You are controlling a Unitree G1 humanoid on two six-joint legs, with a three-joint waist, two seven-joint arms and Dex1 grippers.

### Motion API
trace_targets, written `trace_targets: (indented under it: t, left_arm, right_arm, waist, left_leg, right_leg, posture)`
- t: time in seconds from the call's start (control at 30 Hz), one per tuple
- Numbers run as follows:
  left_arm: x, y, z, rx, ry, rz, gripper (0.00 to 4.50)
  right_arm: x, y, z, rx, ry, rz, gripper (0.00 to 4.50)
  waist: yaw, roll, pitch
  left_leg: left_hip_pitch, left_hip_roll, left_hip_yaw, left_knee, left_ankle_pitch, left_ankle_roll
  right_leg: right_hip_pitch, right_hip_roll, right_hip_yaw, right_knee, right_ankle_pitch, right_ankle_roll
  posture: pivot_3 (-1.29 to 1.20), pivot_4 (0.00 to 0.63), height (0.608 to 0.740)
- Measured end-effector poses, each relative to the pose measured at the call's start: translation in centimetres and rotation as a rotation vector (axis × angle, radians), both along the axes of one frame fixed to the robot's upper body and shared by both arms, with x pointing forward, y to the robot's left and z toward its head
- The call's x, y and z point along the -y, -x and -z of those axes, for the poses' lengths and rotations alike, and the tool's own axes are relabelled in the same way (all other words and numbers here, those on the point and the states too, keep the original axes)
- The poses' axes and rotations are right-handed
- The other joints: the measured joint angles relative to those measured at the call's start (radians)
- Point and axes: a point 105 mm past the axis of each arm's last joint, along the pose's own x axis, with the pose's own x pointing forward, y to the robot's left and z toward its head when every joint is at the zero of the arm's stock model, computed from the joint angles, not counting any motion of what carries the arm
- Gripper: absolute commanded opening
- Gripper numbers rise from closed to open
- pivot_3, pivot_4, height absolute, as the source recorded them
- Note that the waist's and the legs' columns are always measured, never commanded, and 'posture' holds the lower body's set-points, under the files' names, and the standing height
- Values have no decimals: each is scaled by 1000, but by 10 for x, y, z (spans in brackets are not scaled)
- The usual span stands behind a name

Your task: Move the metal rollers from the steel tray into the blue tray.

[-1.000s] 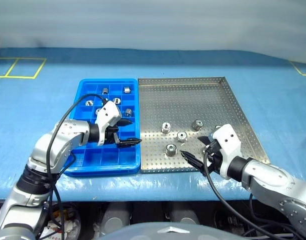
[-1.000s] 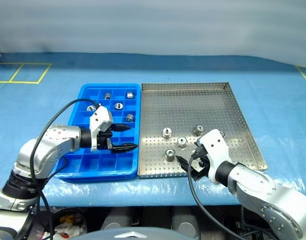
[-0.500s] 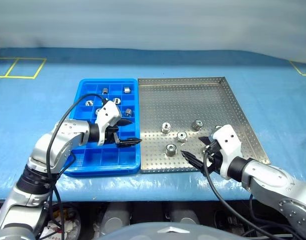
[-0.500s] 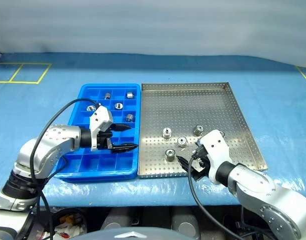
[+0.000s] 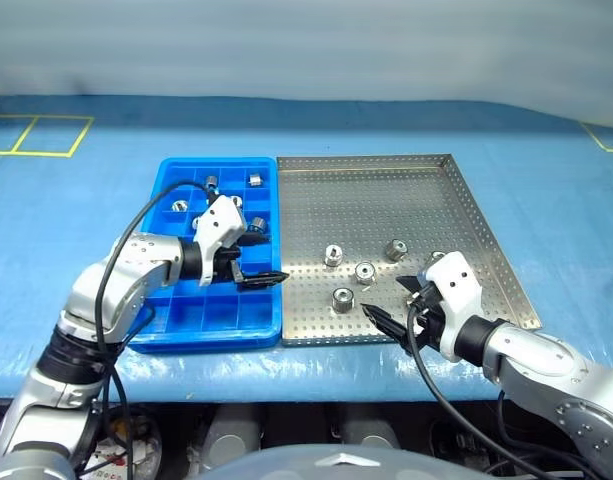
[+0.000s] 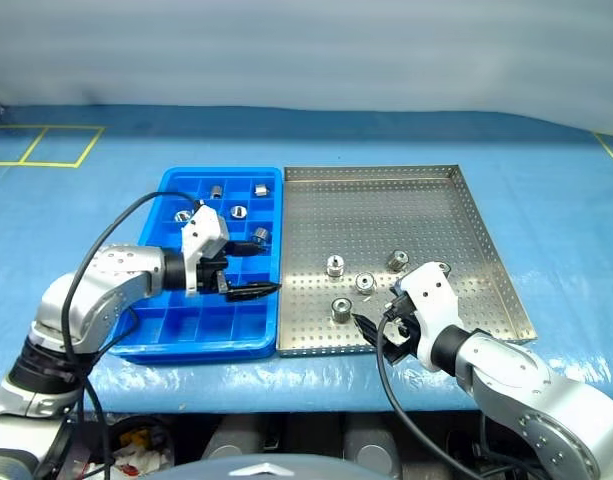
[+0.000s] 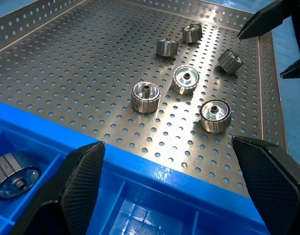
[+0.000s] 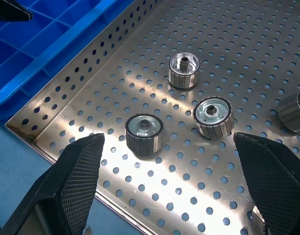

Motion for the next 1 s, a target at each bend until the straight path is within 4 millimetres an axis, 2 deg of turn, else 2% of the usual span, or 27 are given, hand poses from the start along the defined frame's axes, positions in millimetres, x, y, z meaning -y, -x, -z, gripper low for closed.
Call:
trace_targets:
  t: [0.07,0.2,0.33,0.47,0.63,0.8,1.0]
  left_arm:
    - [12,-1,1,8,-21,46,4500]
    - [36,-19,5,-7,-43,50,4500]
    - [72,-38,6,3,-72,62,4500]
    - [88,-54,20,13,-121,39,4500]
    - [93,-63,38,17,-184,27,4500]
    - [86,-71,49,31,-241,12,4500]
    - [89,-72,63,26,-267,29,4500]
  right_arm:
    - [-1,-2,-3,14,-5,2,4466]
    - [-2,-4,-3,26,-22,21,4466]
    - [-2,-1,-3,41,-16,47,4466]
    - [-2,3,1,35,-29,80,4466]
    - [-3,6,0,46,-41,105,4466]
    - [-4,7,1,48,-50,123,4466]
    - [-3,6,0,57,-48,131,4466]
  waist:
    - [1,0,0]
    - [3,0,0]
    - [1,0,0]
    - [-15,0,0]
    - [-26,0,0]
    - [-30,0,0]
    - [-29,0,0]
  left_leg:
    - [0,0,0,0,0,0]
    - [-1,-1,0,1,0,0]
    - [-3,-2,-1,2,-1,2]
    - [-3,-2,0,2,-1,3]
    - [-3,-1,0,2,-1,3]
    - [-3,-1,0,2,-1,3]
    - [-3,-2,0,2,-1,3]
  right_leg:
    - [0,0,1,0,0,0]
    - [0,1,0,0,0,0]
    - [-1,1,1,0,1,1]
    - [-1,1,1,0,1,1]
    - [-2,1,1,0,1,2]
    - [-2,1,2,0,1,2]
    - [-2,0,2,0,1,2]
  posture:
    - [12,150,740]
    - [-28,150,740]
    - [-61,150,740]
    - [-81,150,740]
    - [-102,150,740]
    - [-114,150,740]
    - [-108,150,740]
